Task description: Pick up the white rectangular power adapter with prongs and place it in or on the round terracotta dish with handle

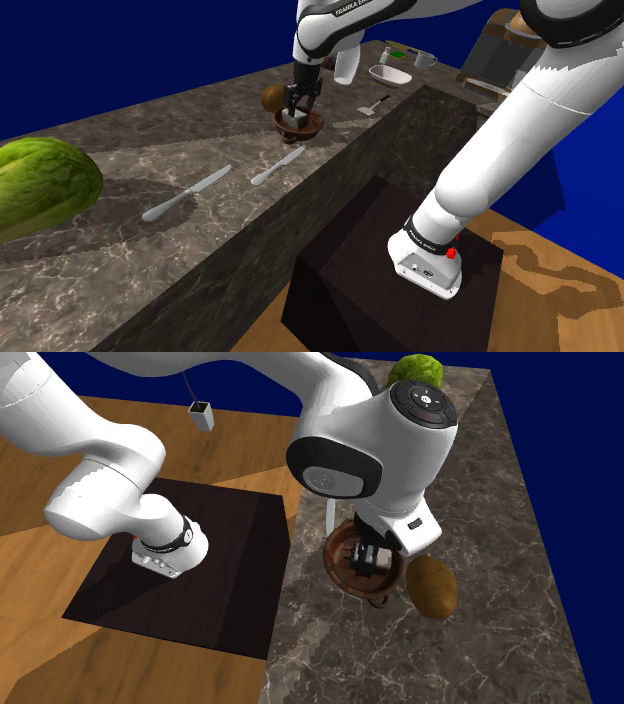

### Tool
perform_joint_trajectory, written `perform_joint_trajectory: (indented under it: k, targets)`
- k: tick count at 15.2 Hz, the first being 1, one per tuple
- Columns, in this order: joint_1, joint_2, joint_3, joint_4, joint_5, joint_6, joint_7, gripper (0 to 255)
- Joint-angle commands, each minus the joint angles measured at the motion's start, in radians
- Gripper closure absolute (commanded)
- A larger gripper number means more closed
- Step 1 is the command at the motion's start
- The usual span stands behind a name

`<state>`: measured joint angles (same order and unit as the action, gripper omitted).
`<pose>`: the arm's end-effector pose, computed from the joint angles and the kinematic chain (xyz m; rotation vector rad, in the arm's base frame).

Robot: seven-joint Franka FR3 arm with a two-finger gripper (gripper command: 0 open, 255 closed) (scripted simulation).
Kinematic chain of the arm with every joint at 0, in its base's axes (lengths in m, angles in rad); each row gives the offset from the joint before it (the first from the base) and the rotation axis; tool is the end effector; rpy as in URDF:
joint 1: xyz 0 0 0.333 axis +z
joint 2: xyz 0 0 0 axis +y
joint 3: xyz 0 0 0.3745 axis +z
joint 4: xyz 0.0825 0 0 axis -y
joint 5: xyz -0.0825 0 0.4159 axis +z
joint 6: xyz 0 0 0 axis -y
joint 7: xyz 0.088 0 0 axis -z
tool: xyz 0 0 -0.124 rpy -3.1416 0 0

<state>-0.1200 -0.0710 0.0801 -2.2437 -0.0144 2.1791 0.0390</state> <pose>0.5336 -0.0216 0.4214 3.1221 -0.1107 0.0096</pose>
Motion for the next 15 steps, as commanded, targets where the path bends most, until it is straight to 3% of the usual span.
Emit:
perform_joint_trajectory:
  k: [1, 4, 8, 15]
  targets:
    - [0.0, 0.0, 0.0, 0.0, 0.0, 0.0, 0.0, 0]
    - [0.0, 0.0, 0.0, 0.0, 0.0, 0.0, 0.0, 0]
    - [0.001, -0.051, 0.0, 0.077, 0.006, -0.127, -0.004, 0]
    - [0.001, -0.051, 0.0, 0.077, 0.006, -0.127, -0.004, 0]
